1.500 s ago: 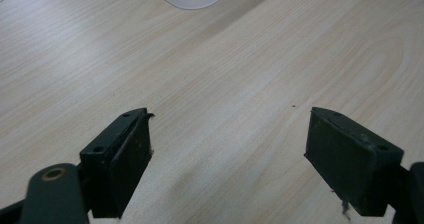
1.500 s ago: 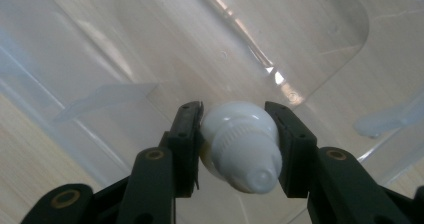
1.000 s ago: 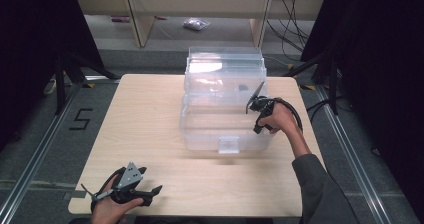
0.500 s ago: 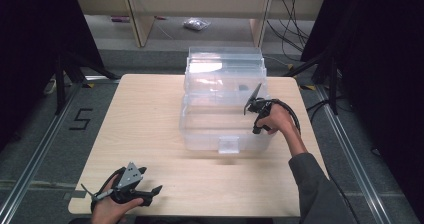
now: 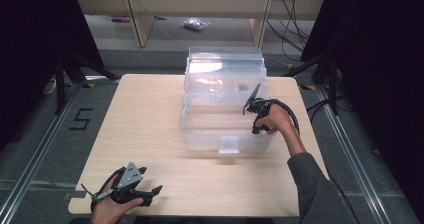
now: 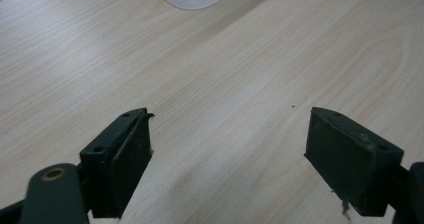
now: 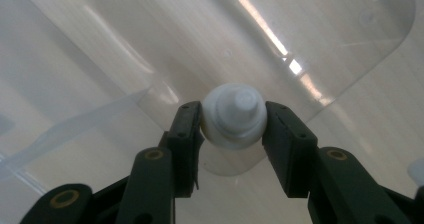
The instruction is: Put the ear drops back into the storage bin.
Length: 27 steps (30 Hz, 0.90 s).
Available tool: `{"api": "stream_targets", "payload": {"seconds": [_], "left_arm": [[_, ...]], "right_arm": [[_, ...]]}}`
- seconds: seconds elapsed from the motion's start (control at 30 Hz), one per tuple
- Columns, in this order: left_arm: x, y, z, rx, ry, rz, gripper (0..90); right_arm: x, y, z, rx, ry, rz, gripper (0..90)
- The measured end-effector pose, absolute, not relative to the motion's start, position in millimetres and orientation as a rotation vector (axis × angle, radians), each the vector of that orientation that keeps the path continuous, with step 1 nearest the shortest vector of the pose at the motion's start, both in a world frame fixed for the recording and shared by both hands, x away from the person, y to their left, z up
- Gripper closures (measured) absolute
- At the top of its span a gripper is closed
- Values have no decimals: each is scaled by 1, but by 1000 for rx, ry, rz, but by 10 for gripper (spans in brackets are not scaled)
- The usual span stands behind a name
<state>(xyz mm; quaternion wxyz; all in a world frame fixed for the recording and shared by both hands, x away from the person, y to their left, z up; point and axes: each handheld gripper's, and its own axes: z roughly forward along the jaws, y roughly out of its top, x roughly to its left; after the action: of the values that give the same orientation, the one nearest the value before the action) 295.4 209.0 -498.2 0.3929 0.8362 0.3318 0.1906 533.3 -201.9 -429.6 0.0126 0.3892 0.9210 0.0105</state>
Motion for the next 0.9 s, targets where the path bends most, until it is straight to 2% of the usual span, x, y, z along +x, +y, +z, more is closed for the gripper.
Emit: {"api": "stream_targets", "payload": {"seconds": [0.13,0.33,0.9], "left_arm": [[295,209,-498,2120,845,483,176],[295,209,-498,2123,842,484,176],[296,209,-498,2126,838,482,177]], "right_arm": [[533,-204,-429,1180,2873,43,595],[529,-203,-420,1209,2861,85,513],[512,-203,-393,1157,2814,312,393]]}}
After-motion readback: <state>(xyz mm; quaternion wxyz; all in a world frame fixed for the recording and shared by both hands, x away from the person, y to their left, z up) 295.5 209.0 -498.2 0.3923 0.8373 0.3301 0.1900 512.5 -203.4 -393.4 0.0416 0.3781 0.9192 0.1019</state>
